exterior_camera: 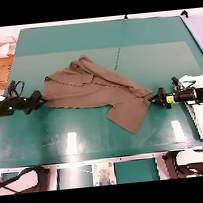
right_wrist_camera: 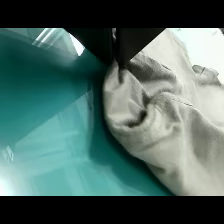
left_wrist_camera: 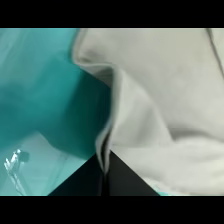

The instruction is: Fold the shirts.

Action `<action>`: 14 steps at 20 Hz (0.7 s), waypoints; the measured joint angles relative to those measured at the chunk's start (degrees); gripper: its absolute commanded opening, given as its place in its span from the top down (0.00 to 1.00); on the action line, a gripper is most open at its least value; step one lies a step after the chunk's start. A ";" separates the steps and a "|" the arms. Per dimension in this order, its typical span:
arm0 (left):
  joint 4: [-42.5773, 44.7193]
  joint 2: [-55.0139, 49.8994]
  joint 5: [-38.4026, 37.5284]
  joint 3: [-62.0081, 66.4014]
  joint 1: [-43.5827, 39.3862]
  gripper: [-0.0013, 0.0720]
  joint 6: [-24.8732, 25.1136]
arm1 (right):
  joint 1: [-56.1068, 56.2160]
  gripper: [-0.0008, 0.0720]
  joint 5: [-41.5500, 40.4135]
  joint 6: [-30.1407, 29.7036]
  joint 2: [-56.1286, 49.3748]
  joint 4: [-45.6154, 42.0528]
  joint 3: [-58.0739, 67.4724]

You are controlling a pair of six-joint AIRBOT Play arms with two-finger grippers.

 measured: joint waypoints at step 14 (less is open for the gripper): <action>-7.15 17.77 -17.90 66.88 0.00 0.95 1.18 | -0.42 0.96 4.09 7.78 28.79 8.02 59.60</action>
